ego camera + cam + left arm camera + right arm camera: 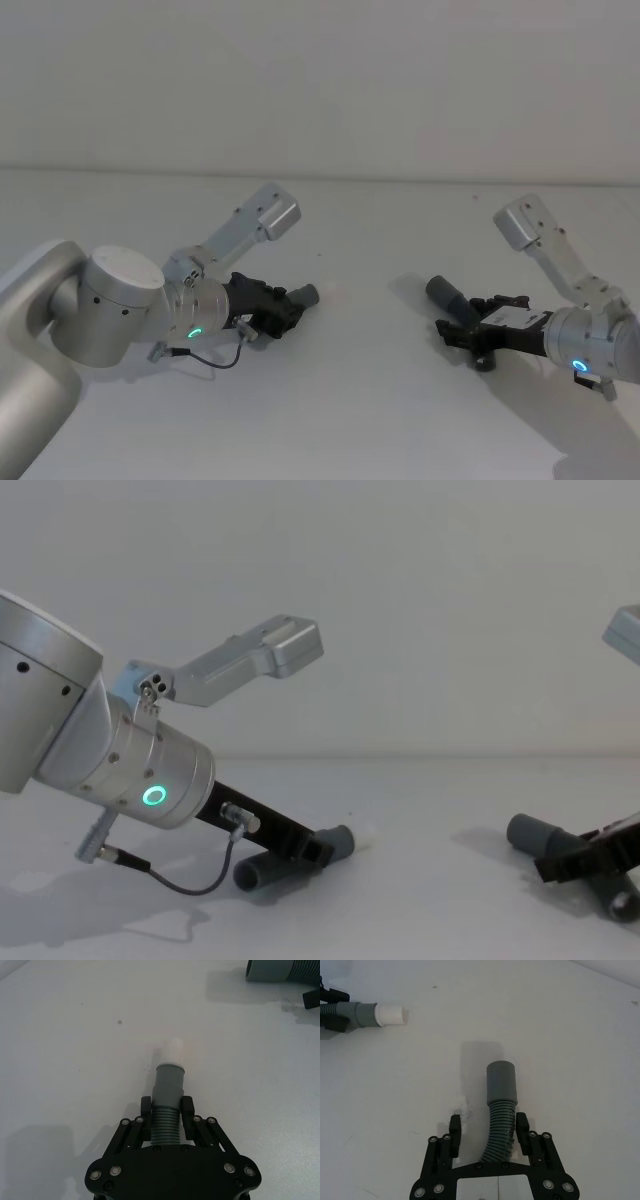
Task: Use both hands to pick up one end of the pipe from the table, align the ends, and insert them.
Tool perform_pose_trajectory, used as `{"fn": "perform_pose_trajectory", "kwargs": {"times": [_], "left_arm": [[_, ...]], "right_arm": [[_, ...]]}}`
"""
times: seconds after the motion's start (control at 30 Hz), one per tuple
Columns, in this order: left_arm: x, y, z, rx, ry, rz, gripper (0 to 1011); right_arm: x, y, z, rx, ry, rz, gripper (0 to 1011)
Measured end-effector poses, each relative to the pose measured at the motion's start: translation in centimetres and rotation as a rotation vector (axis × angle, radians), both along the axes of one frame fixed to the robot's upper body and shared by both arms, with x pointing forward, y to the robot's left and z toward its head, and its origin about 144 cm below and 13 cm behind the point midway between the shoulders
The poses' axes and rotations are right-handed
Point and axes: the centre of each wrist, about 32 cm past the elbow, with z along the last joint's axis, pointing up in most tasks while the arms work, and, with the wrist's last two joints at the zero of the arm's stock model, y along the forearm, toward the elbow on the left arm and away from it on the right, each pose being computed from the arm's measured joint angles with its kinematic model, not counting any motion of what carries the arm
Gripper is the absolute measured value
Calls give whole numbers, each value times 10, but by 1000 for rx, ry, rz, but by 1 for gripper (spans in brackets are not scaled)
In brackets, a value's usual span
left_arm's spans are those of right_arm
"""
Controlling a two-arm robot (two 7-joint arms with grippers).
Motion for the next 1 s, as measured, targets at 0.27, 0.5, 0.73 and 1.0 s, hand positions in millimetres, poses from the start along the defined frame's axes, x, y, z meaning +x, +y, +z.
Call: {"fn": "perform_pose_trajectory", "kwargs": {"times": [0.27, 0.5, 0.73, 1.0], "left_arm": [[0, 0, 0, 0, 0, 0, 343], [0, 0, 0, 0, 0, 0, 343], [0, 0, 0, 0, 0, 0, 343], [0, 0, 0, 0, 0, 0, 343]], "right_arm": [[0, 0, 0, -2, -1, 2, 439], [0, 0, 1, -2, -1, 3, 264], [0, 0, 1, -3, -1, 4, 264], [0, 0, 1, -3, -3, 5, 264]]}}
